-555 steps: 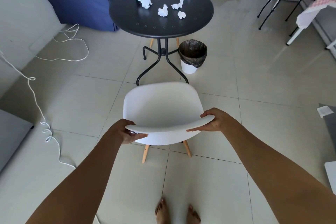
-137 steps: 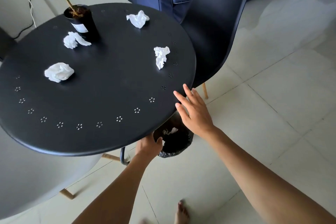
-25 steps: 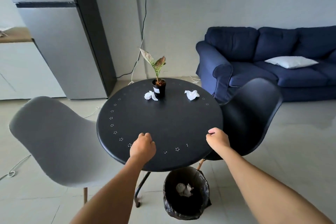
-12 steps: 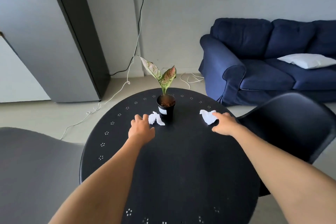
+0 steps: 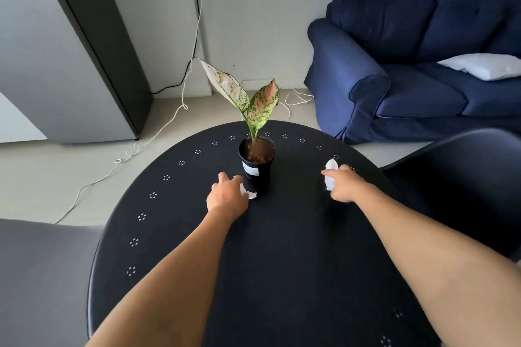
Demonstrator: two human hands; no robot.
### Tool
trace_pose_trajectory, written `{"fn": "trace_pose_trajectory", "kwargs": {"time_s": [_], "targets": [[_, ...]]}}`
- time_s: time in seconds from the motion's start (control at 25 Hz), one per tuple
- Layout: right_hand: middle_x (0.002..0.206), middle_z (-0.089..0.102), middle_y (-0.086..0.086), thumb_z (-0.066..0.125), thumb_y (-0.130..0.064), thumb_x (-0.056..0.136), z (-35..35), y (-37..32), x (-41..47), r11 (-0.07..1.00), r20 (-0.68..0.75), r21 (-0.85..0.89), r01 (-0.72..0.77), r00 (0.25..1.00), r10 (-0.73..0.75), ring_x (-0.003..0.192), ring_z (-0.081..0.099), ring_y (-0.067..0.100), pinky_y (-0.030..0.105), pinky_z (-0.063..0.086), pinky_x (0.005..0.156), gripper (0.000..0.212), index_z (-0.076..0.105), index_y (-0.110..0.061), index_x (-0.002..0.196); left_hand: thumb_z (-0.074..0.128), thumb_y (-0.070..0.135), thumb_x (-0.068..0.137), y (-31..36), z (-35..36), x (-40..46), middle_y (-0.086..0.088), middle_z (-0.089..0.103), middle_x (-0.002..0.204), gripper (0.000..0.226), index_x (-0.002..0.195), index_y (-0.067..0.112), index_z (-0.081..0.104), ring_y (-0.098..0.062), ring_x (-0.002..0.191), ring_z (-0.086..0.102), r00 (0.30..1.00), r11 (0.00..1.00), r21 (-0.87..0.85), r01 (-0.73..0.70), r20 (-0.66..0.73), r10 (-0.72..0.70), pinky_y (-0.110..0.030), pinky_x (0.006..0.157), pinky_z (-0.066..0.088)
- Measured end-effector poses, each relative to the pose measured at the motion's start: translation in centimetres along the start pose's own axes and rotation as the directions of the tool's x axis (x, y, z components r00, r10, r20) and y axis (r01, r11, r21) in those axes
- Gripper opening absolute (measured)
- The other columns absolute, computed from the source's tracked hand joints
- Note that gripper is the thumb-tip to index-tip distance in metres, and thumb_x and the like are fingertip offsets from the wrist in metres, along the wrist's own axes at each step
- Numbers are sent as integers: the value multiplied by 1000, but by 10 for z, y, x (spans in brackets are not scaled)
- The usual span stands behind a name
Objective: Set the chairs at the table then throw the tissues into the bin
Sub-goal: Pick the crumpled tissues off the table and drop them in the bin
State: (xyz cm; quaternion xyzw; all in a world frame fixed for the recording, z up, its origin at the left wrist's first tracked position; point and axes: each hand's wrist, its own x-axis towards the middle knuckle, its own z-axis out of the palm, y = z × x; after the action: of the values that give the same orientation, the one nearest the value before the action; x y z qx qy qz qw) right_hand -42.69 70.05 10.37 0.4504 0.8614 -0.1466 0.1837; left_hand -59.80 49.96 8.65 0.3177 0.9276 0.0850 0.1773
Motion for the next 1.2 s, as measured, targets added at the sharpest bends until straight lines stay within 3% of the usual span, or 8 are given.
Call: {"fn": "trace_pose_trajectory", "kwargs": {"time_s": [0.08,0.2,0.36,0.48,0.72,0.8,0.96,1.2], "targets": [[136,42,9,51,-5,85,6,0,-5,999,-72,31,-37,997,40,120,51,30,36,49,97,51,50,-20,134,49,27,91,0,6,-7,-9,45,122,31,120,17,55,-31,107,55,998,999,12,-37,-50,38,-35,70,44],[128,52,7,52,-7,87,15,0,-30,991,-166,111,-69,982,87,113,57,30,33,51,88,37,61,-14,122,47,21,91,2,10,-31,-9,51,115,25,112,14,59,-33,94,60,989,991,-86,-102,-119,92,-34,67,46],[118,59,11,49,-7,88,23,7,-91,958,-365,282,49,929,60,101,61,32,33,51,79,30,70,-12,108,53,25,89,11,2,-84,-7,57,107,23,107,16,64,-32,86,62,963,944,-288,-160,-258,84,-27,66,41],[111,63,10,53,-7,85,31,18,-152,897,-485,414,151,871,77,96,62,29,31,49,74,26,73,-12,102,58,30,88,24,1,-143,-3,59,100,20,103,20,66,-22,76,54,937,879,-426,-212,-343,60,-25,67,38],[102,66,8,57,-8,84,69,55,-289,784,-597,554,278,790,141,92,63,25,34,52,78,20,73,-12,96,62,32,85,55,25,-278,8,54,93,17,99,22,67,-12,73,50,884,812,-467,-349,-453,119,-21,67,38],[102,68,9,57,-7,83,90,74,-331,768,-613,568,295,774,157,90,64,25,32,52,79,21,74,-10,95,62,30,86,62,42,-320,6,57,97,18,101,23,67,-11,74,51,879,803,-451,-389,-444,176,-22,67,40],[99,71,11,61,-5,81,154,124,-404,769,-604,589,248,767,215,86,66,25,16,41,66,19,75,-6,94,62,28,86,74,96,-398,-1,64,109,22,106,21,67,-21,84,61,892,799,-418,-432,-328,310,-23,71,45],[95,69,12,61,-7,79,245,165,-430,787,-458,613,64,841,289,87,64,30,28,44,68,16,73,-7,89,56,30,89,75,177,-438,-7,62,119,27,113,21,65,-30,103,61,921,851,-358,-384,-80,382,-27,81,46]]}}
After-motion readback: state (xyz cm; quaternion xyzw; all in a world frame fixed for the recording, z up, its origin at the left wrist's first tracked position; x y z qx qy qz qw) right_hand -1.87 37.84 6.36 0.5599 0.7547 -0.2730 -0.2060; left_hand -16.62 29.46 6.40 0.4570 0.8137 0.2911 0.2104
